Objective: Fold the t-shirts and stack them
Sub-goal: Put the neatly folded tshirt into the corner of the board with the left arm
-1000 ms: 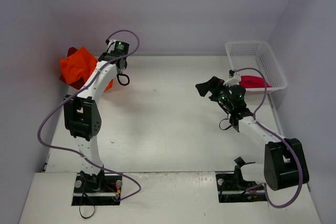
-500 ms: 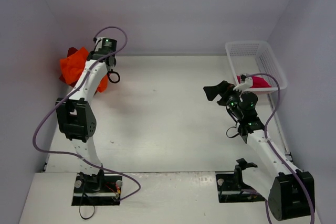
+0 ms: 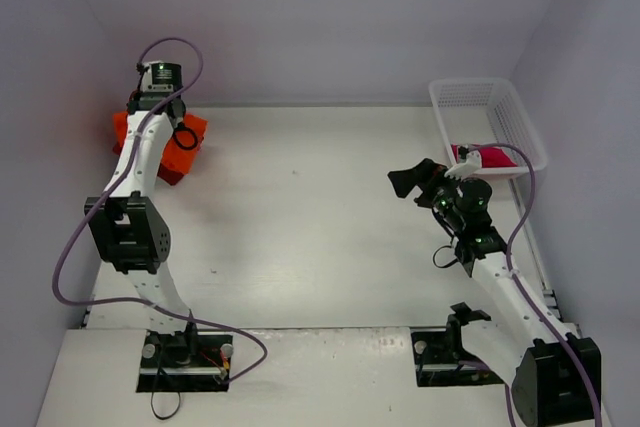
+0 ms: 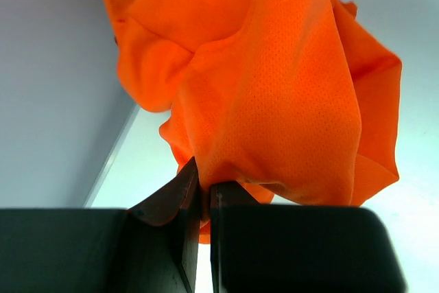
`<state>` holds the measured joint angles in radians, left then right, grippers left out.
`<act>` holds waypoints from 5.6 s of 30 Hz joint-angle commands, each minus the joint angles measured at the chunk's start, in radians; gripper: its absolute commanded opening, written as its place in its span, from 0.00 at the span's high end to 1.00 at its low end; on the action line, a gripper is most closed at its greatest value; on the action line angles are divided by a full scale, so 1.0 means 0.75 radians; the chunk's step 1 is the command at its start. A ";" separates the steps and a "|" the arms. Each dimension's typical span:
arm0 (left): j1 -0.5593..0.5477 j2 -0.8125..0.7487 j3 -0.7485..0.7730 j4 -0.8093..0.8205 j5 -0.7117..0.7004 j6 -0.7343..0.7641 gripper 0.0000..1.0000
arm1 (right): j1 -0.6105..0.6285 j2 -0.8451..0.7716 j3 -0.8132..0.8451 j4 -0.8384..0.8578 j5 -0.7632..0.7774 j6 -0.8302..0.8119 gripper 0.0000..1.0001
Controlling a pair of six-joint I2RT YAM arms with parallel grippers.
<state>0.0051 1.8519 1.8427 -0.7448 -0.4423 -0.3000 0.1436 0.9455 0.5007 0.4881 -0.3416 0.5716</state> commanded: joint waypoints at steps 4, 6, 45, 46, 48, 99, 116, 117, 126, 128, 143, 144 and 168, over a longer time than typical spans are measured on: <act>0.101 -0.023 0.165 0.013 0.042 0.042 1.00 | -0.009 -0.064 -0.007 0.034 -0.005 -0.022 0.01; 0.122 -0.003 0.198 0.001 0.052 0.046 1.00 | -0.005 -0.060 -0.015 0.036 -0.011 -0.016 0.01; 0.333 0.323 0.660 0.036 0.152 0.081 1.00 | -0.003 -0.185 -0.111 -0.035 -0.044 -0.001 0.02; 0.337 0.329 0.666 0.038 0.152 0.081 1.00 | -0.003 -0.189 -0.111 -0.033 -0.044 0.003 0.02; 0.351 0.339 0.670 0.052 0.158 0.081 1.00 | -0.001 -0.187 -0.113 -0.035 -0.042 0.005 0.02; 0.353 0.290 0.566 0.332 0.095 0.101 0.28 | 0.168 -0.146 -0.130 0.020 0.079 0.003 0.03; 0.210 0.102 0.554 0.255 -0.001 0.126 0.28 | 0.173 -0.191 -0.134 0.008 0.069 -0.003 0.03; 0.176 0.067 0.544 0.251 0.011 0.118 0.28 | 0.175 -0.193 -0.134 0.008 0.067 -0.001 0.03; -0.074 0.020 0.436 0.114 0.174 -0.056 0.28 | 0.175 -0.193 0.003 -0.153 0.177 -0.036 0.02; -0.129 -0.010 0.378 0.095 0.193 -0.109 0.28 | 0.175 -0.156 0.101 -0.209 0.218 -0.075 0.02; -0.375 -0.563 -0.415 0.343 0.569 -0.355 0.28 | 0.160 0.183 0.596 -0.477 0.363 -0.177 0.00; -0.399 -0.579 -0.442 0.347 0.583 -0.367 0.28 | 0.160 0.240 0.651 -0.509 0.363 -0.193 0.00; -0.743 -0.776 -0.935 0.429 0.890 -0.469 0.28 | 0.054 0.633 1.081 -0.829 0.695 -0.243 0.02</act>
<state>-0.5312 1.3216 1.1381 -0.5034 0.1967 -0.6353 0.1947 1.4273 1.2884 -0.1352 0.1265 0.3878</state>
